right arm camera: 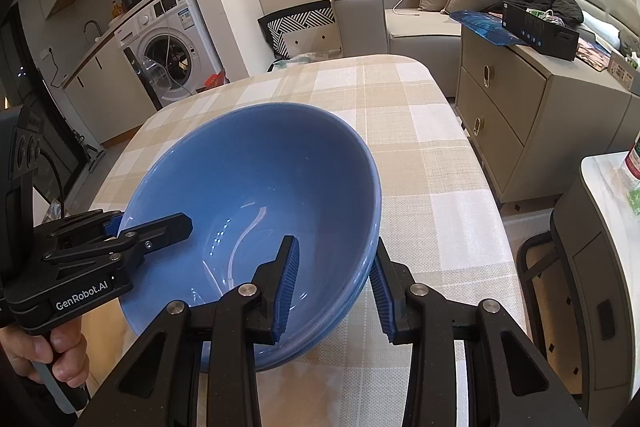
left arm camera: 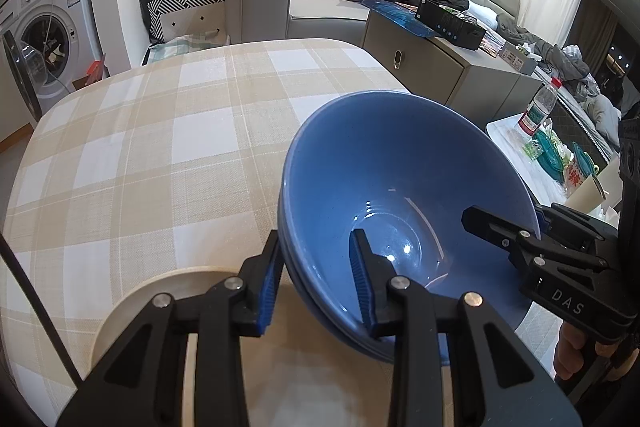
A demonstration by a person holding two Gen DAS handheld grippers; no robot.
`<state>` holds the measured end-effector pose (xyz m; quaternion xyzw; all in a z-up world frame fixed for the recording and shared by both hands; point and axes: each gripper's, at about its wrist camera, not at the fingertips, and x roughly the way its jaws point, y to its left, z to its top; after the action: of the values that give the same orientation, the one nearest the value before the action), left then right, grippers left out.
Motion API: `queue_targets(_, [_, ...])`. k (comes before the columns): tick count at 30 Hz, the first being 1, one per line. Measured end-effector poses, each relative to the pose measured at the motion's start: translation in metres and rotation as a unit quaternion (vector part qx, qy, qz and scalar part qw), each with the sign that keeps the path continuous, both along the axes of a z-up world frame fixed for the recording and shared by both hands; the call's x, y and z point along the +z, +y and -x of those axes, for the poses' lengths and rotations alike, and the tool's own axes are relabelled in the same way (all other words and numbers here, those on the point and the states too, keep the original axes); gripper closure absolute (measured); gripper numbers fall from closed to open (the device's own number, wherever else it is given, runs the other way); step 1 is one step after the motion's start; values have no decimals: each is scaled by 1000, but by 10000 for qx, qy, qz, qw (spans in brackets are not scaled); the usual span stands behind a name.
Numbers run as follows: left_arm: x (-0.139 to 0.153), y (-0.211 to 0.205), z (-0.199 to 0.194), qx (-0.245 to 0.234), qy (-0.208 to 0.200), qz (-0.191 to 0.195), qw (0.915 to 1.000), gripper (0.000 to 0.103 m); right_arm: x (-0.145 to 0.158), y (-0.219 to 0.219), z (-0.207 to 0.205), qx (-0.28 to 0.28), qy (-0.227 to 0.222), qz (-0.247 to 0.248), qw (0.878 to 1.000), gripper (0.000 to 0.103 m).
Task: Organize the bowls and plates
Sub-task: 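Lift the blue bowl stack with both tools off the table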
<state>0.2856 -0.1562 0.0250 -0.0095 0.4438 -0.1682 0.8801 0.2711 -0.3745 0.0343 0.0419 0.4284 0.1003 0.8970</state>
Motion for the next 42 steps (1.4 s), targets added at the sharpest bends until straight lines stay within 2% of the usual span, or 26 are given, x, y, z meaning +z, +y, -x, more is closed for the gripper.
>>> queue_targets(11, [6, 2, 5, 21, -59, -10, 10000, 71, 4, -2, 1, 17, -27, 6, 10000, 68])
queue_targets(42, [45, 7, 27, 62, -346, 58, 9994, 71, 45, 9, 23, 56, -382, 119, 9992, 68])
